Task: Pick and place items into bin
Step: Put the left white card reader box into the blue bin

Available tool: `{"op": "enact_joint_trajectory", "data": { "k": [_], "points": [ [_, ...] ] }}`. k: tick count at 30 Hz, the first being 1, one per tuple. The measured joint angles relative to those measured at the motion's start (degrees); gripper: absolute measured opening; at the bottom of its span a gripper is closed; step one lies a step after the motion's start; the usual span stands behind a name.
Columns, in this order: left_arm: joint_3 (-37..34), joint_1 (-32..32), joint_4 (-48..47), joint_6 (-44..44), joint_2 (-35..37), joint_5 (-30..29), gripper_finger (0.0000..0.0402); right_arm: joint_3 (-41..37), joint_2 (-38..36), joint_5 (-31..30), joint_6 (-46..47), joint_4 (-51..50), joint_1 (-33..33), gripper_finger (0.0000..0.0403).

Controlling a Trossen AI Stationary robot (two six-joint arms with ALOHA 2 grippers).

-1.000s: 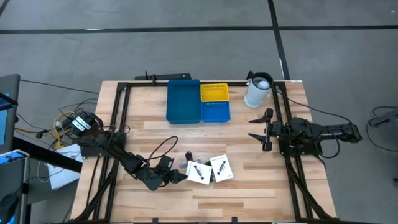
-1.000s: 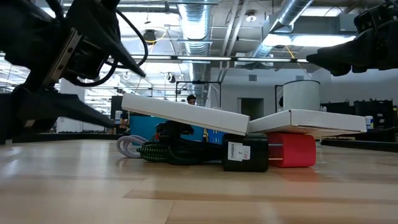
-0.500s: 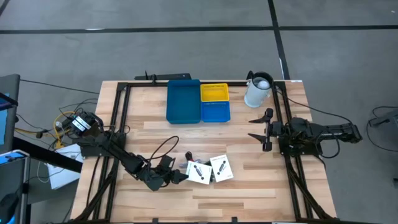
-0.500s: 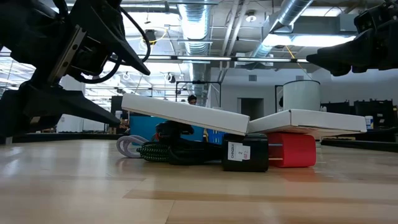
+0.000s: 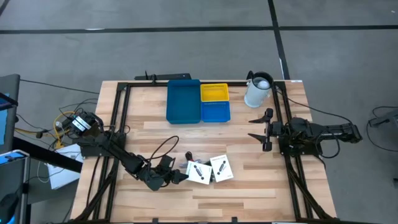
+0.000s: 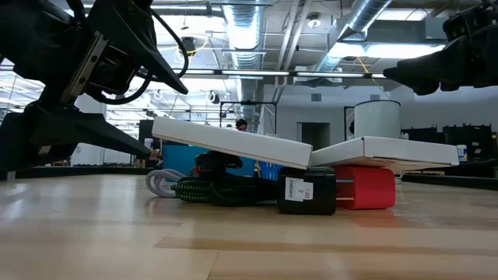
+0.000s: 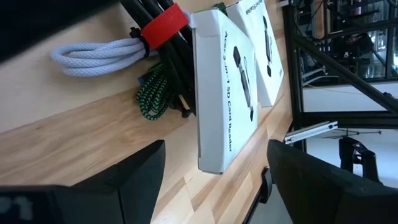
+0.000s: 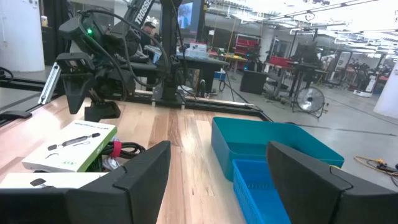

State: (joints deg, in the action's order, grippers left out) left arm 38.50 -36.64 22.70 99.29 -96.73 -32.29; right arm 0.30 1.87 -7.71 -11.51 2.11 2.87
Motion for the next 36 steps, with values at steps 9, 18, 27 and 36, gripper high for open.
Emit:
{"op": "enact_joint_trajectory", "data": {
  "k": [9, 18, 27, 36],
  "points": [
    [0.0, 0.0, -0.1, 0.0, 0.0, 0.0, 0.0271, 0.0, 0.0, 0.0, 0.0, 0.0, 0.0, 0.0260],
    [0.0, 0.0, -0.1, 0.4, 0.0, 0.0, 0.0271, 0.0, 0.0, 0.0, 0.0, 0.0, 0.0, 0.0260],
    [0.0, 0.0, 0.4, 0.8, 0.0, 0.0, 0.0271, 0.0, 0.0, 0.0, 0.0, 0.0, 0.0, 0.0260],
    [0.0, -0.7, 0.4, 1.1, 0.0, 0.0, 0.0271, 0.0, 0.0, 0.0, 0.0, 0.0, 0.0, 0.0260]
  ]
}}
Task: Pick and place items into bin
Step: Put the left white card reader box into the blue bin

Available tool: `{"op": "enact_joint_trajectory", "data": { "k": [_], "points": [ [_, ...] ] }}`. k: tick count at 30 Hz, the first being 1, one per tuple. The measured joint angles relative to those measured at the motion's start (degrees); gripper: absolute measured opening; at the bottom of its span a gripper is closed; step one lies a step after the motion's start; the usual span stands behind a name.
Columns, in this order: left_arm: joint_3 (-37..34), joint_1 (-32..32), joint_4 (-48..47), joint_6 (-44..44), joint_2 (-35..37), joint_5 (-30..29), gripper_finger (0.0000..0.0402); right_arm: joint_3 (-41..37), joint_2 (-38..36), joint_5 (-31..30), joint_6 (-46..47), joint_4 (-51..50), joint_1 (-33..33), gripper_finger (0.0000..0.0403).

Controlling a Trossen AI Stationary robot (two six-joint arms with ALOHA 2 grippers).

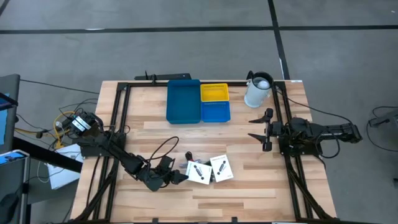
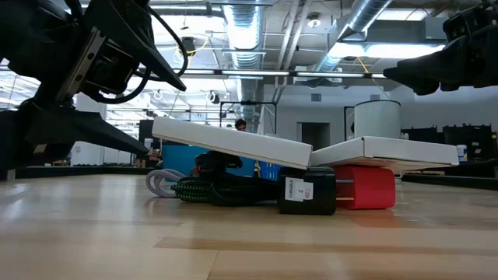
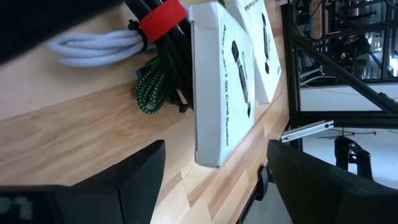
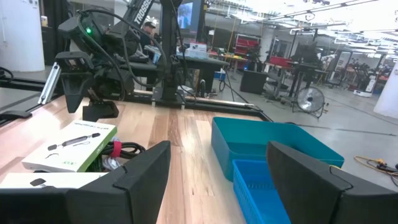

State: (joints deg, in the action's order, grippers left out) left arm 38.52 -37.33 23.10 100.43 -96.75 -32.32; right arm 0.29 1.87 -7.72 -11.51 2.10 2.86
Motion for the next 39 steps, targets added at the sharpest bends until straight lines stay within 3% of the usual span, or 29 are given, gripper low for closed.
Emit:
{"op": "enact_joint_trajectory", "data": {
  "k": [25, 39],
  "points": [
    [0.1, -0.2, -0.3, 0.3, 0.0, -1.5, 0.0271, 0.0, 0.0, 0.0, 0.0, 0.0, 0.0, 0.0260],
    [5.3, -0.2, -10.5, 0.3, 0.0, -1.0, 0.0271, 0.0, 0.0, 0.0, 0.0, 0.0, 0.0, 0.0260]
  ]
}}
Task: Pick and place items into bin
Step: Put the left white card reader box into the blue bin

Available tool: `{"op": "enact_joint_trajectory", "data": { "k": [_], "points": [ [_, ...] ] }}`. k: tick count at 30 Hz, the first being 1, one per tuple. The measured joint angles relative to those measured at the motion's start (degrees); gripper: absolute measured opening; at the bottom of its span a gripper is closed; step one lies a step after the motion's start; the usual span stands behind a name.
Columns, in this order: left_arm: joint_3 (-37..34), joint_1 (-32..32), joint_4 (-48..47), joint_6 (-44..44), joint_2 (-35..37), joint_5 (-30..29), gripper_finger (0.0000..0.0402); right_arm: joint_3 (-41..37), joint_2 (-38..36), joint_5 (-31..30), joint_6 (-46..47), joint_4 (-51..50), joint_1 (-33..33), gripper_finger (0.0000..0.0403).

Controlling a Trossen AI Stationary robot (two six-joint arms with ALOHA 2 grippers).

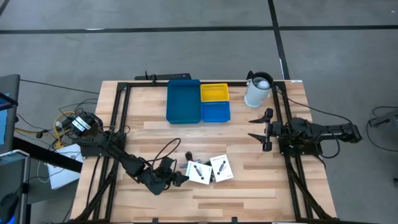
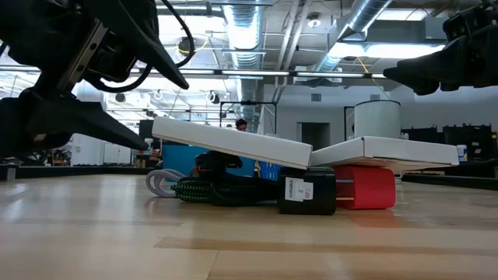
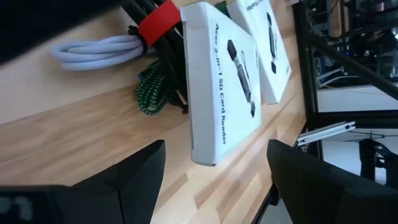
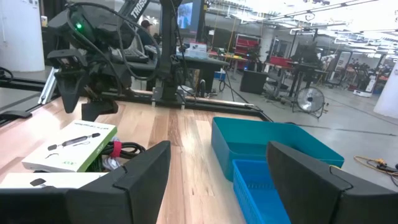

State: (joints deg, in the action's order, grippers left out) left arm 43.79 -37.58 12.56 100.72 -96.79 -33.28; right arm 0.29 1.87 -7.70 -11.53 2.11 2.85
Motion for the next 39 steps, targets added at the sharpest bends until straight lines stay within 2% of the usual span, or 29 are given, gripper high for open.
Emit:
{"op": "enact_joint_trajectory", "data": {
  "k": [5, 11, 15, 33, 39],
  "points": [
    [0.0, 0.0, 3.0, 0.5, -2.6, 0.7, 0.0271, 0.0, 0.0, 0.0, 0.0, 0.0, 0.0, 0.0260],
    [0.0, 0.1, 12.2, 1.7, -9.3, 2.7, 0.0271, 0.0, 0.0, 0.0, 0.0, 0.0, 0.0, 0.0260],
    [0.0, 0.4, 12.5, 1.1, -9.3, 4.1, 0.0271, 0.0, 0.0, 0.0, 0.0, 0.0, 0.0, 0.0260],
    [0.0, 1.3, 13.9, -1.5, -8.7, 2.0, 0.0270, 0.0, 0.0, 0.0, 0.0, 0.0, 0.0, 0.0260],
    [0.0, 2.6, 13.9, -3.2, -8.7, 5.0, 0.0270, 0.0, 0.0, 0.0, 0.0, 0.0, 0.0, 0.0260]
  ]
}}
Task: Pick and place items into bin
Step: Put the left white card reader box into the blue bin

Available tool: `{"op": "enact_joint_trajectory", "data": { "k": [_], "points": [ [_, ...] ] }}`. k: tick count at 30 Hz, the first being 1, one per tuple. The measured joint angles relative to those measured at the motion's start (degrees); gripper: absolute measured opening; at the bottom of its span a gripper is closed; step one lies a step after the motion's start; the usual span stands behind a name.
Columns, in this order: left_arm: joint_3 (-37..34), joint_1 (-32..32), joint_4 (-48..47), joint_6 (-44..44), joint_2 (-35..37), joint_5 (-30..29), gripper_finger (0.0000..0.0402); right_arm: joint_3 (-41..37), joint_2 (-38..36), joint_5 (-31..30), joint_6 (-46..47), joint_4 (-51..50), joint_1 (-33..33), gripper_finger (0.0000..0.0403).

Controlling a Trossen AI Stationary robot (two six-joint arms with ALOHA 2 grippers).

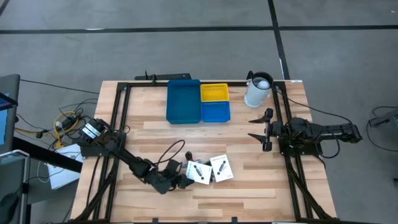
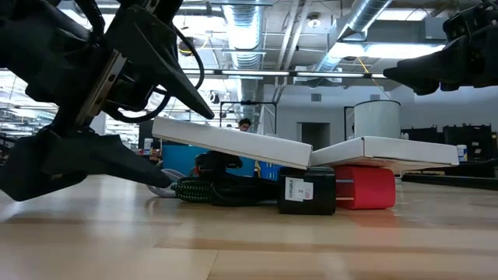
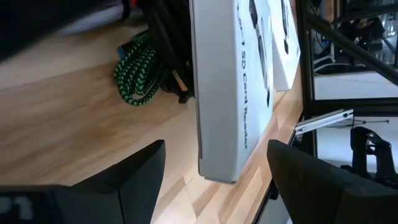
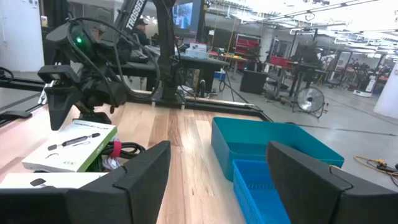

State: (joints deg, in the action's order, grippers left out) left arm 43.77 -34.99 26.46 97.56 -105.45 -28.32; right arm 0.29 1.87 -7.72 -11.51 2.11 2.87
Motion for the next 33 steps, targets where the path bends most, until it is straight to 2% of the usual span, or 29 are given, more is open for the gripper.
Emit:
{"op": "enact_joint_trajectory", "data": {
  "k": [13, 18, 33],
  "points": [
    [0.0, 1.0, 0.5, -1.8, 0.0, 1.1, 0.0270, 0.0, 0.0, 0.0, 0.0, 0.0, 0.0, 0.0260],
    [0.0, 1.0, 2.2, -2.6, 0.0, -0.9, 0.0270, 0.0, 0.0, 0.0, 0.0, 0.0, 0.0, 0.0260],
    [0.0, 1.4, 2.1, -3.1, 0.0, -1.9, 0.0270, 0.0, 0.0, 0.0, 0.0, 0.0, 0.0, 0.0260]
  ]
}}
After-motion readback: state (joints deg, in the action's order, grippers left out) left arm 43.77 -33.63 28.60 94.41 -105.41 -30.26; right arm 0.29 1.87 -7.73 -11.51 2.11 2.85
